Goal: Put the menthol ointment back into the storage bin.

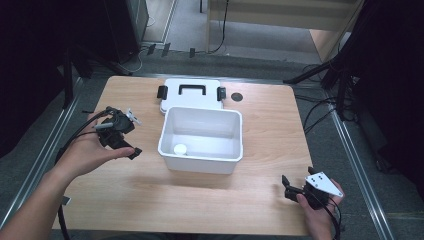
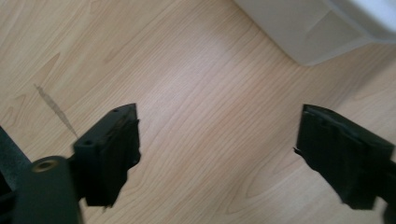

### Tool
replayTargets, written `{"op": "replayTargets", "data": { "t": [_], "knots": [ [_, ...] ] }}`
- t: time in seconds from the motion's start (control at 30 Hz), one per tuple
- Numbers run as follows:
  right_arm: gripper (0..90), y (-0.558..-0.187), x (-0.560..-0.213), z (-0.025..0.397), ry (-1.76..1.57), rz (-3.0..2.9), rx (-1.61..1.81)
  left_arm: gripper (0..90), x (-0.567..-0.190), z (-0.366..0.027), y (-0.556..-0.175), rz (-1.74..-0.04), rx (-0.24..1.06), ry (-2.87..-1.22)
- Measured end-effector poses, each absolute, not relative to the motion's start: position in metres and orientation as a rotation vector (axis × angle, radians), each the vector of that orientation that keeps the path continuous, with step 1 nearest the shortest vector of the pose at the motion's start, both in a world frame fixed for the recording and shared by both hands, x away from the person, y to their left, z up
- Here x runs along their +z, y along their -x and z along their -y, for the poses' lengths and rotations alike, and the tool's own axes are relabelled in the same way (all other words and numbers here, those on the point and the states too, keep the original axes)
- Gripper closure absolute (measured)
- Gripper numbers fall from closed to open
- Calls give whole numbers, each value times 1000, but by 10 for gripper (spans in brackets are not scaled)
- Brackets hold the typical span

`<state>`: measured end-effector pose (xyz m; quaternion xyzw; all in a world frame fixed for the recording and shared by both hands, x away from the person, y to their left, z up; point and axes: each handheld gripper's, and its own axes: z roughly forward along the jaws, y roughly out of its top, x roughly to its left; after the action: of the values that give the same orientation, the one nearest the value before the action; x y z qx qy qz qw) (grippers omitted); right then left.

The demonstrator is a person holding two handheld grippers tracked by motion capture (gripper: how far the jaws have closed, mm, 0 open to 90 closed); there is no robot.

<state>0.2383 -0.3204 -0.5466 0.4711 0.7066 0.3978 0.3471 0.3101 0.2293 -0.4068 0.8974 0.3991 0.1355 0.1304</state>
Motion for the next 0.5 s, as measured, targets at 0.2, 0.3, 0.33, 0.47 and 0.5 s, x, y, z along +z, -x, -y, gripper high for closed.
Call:
{"op": "replayTargets", "data": {
  "t": [0.2, 0.3, 0.33, 0.47, 0.5],
  "knots": [
    [54, -238, -547, 320, -1227, -1834, 1025, 0, -424, -247, -294, -1202, 331, -2442],
    [55, -238, -547, 320, -1227, -1836, 1022, 0, -434, -257, -289, -1229, 319, -2369],
    [56, -238, -547, 320, -1226, -1836, 1021, 0, -442, -263, -285, -1247, 325, -2326],
    [56, -238, -547, 319, -1229, -1837, 1014, 0, -454, -272, -277, -1270, 366, -2251],
    [56, -238, -547, 319, -1230, -1837, 1011, 0, -457, -276, -274, -1270, 368, -2218]
  ]
}}
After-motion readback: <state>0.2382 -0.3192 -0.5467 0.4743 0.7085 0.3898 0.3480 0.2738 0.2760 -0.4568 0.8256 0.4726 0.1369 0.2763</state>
